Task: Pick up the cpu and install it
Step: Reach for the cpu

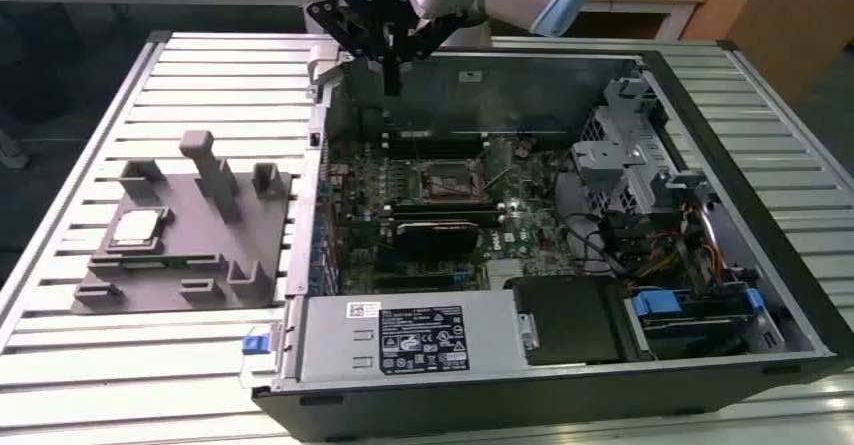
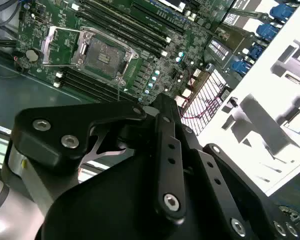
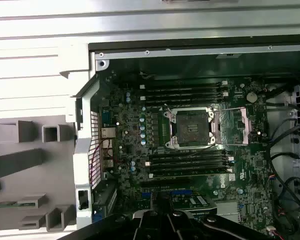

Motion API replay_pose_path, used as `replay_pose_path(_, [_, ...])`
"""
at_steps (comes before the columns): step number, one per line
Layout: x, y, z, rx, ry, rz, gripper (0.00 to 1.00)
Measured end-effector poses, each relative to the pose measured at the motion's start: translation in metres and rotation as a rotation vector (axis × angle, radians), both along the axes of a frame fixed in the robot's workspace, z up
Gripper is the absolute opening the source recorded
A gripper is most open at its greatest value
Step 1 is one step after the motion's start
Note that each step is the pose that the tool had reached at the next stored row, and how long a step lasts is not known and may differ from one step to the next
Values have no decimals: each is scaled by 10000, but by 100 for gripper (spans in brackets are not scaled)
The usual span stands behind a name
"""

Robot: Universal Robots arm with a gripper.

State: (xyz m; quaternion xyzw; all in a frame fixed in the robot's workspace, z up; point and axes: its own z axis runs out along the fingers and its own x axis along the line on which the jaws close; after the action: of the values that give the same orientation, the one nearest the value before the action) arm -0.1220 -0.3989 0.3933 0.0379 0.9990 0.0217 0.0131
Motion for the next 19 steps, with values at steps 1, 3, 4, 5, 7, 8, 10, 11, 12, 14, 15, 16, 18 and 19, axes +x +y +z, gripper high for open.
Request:
replay_pose_path(1, [0, 0, 0, 0, 0, 0, 11])
replay_pose_path(3, [0, 0, 0, 0, 0, 0, 11])
replay_pose_path(4, [-1, 0, 0, -1, 0, 0, 11])
replay_pose_path(5, [-3, 0, 0, -1, 0, 0, 11])
replay_pose_path(7, [-9, 0, 0, 0, 0, -1, 11])
replay_pose_path(8, [-12, 0, 0, 0, 1, -1, 11])
replay_pose_path(10, [-18, 0, 0, 0, 0, 0, 11])
replay_pose_path(11, [-23, 0, 0, 0, 0, 0, 11])
replay_pose_path(12, [-28, 0, 0, 0, -1, 0, 11])
replay_pose_path(14, [-41, 0, 0, -1, 0, 0, 11])
replay_pose_path(15, [-48, 0, 0, 0, 0, 0, 11])
replay_pose_path(16, [-54, 0, 0, 0, 0, 0, 11])
replay_pose_path(18, [-66, 0, 0, 0, 0, 0, 11])
replay_pose_path(19, [-71, 0, 0, 0, 0, 0, 11])
